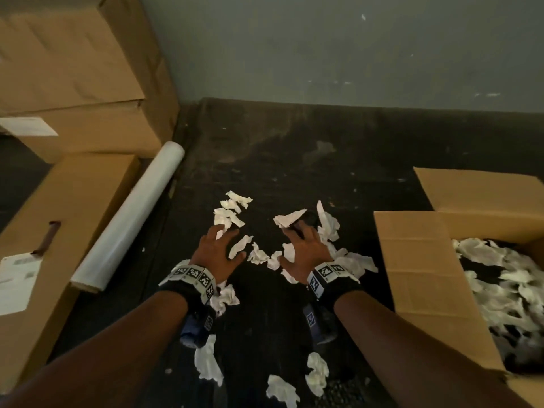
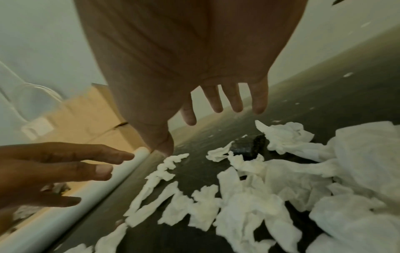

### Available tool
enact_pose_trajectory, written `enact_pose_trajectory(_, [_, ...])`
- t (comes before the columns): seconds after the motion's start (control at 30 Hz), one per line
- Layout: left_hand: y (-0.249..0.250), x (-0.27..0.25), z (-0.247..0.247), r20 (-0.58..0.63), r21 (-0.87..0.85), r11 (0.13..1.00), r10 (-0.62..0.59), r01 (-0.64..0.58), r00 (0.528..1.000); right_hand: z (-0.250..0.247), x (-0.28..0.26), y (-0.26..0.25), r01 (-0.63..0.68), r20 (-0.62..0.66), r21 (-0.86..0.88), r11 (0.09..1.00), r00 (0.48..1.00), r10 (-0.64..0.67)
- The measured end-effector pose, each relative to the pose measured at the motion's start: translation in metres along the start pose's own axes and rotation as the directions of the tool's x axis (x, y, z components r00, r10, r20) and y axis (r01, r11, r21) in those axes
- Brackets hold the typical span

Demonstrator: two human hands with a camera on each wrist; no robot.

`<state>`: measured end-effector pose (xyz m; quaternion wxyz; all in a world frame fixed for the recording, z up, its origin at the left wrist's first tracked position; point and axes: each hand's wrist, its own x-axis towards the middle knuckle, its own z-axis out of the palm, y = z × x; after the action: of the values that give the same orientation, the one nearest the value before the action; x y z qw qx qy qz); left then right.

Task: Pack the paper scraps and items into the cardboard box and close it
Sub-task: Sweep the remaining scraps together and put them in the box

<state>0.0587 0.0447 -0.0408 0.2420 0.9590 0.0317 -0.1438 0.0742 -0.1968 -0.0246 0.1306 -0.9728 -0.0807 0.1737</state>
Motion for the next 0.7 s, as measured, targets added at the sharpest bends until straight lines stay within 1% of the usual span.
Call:
enact_pose_trajectory(0.13, [0.000,0.060,-0.004,0.027,0.068,0.997,-0.049,0.047,0.998,0.001,0.046,0.019,-0.131,0.032,0.017,0.991,0.991,0.130])
enact_pose_trajectory(0.3, [-0.001,0.132,-0.002,0.107,0.132,0.985,-0.123,0.109,0.987,0.002,0.100,0.038,-0.239,0.048,0.021,0.971,0.970,0.238])
enact_pose_trajectory(0.4, [-0.004,0.165,0.006,0.167,0.179,0.977,-0.142,0.111,0.976,0.009,0.127,0.049,-0.307,0.070,0.021,0.951,0.950,0.305])
enact_pose_trajectory(0.47, [-0.009,0.179,0.015,0.213,0.225,0.970,-0.142,0.093,0.967,0.015,0.136,0.053,-0.343,0.114,0.021,0.939,0.934,0.339])
enact_pose_trajectory(0.57, [-0.012,0.193,0.024,0.231,0.248,0.968,-0.087,0.028,0.969,0.028,0.145,0.050,-0.329,0.166,-0.008,0.944,0.931,0.325])
enact_pose_trajectory(0.7, [-0.008,0.183,0.035,0.237,0.151,0.985,0.047,-0.085,0.970,0.047,0.134,0.020,-0.190,0.200,-0.066,0.979,0.959,0.200])
